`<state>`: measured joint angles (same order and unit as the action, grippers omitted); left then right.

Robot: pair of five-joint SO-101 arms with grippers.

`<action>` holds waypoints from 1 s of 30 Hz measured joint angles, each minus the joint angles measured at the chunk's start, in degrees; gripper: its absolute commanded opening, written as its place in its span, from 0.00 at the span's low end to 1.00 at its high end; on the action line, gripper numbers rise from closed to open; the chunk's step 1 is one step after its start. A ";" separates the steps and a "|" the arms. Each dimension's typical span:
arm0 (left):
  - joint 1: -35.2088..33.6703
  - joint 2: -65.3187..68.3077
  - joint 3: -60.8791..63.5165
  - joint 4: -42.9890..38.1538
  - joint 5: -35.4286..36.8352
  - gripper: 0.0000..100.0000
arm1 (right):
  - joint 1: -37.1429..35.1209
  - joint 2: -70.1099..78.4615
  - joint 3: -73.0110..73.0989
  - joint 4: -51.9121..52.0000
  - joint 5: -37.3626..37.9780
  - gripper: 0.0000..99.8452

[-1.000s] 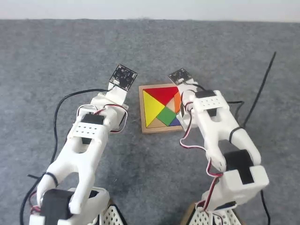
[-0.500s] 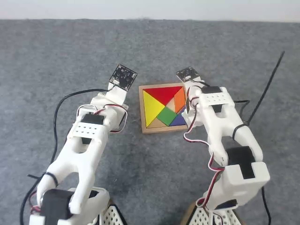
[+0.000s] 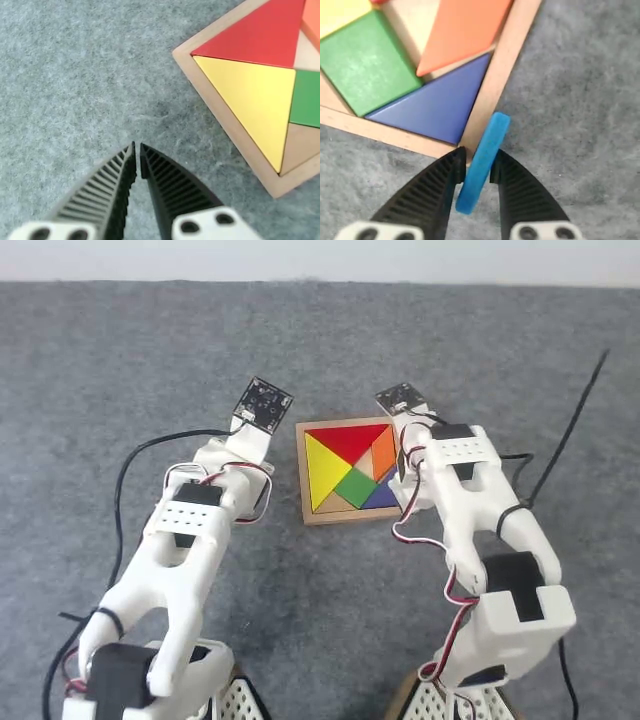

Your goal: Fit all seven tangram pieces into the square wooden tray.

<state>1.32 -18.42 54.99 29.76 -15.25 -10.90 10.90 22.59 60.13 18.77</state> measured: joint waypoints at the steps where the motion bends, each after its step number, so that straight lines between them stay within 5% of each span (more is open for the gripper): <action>1: -0.09 0.00 0.00 0.00 0.00 0.01 | 0.53 0.09 -0.09 0.00 0.00 0.01; 16: -0.09 0.00 0.00 0.00 0.00 0.01 | 3.34 -8.62 -1.67 5.98 -1.05 0.01; 30: 0.09 0.00 0.00 0.00 0.00 0.01 | -13.98 -3.78 -11.08 1.76 -14.77 0.01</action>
<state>1.41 -18.42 54.99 29.76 -15.25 -24.88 7.12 11.52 61.89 4.00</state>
